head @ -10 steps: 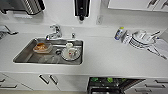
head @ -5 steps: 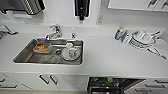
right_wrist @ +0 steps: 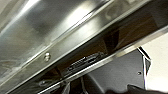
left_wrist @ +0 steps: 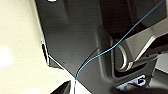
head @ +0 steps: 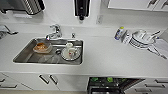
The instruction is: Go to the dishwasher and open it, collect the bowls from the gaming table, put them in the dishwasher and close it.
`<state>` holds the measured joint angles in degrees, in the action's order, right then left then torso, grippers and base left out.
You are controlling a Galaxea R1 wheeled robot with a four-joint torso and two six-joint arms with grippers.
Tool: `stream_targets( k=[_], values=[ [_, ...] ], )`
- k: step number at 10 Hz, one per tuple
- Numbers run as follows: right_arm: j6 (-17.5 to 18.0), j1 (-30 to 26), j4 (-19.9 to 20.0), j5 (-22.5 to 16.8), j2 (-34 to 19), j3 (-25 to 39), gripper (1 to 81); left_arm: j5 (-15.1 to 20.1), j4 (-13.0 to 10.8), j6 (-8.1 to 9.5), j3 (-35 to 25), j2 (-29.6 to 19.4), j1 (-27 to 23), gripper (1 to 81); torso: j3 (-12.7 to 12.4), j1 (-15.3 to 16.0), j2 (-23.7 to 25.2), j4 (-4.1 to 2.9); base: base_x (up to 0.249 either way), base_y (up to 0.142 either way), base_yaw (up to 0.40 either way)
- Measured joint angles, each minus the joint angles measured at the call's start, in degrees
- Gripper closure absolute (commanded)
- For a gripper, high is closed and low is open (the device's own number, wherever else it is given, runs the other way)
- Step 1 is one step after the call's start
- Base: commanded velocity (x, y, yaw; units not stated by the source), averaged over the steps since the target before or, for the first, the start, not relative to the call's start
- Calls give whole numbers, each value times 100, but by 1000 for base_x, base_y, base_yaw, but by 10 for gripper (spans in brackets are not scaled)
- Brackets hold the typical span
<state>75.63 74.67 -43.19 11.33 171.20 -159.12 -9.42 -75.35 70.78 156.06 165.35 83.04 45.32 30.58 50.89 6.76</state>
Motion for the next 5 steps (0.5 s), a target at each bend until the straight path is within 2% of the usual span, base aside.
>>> stream_targets(
  k=[2,5],
  values=[
    [-13,-24,286,-20,-179,206,10,0,0,11,0,-11,2,10,2,0,0,0,0,0,0],
    [268,-74,339,-17,-662,1069,10,0,0,17,0,-11,22,10,2,0,0,0,0,0,0]
  ],
)
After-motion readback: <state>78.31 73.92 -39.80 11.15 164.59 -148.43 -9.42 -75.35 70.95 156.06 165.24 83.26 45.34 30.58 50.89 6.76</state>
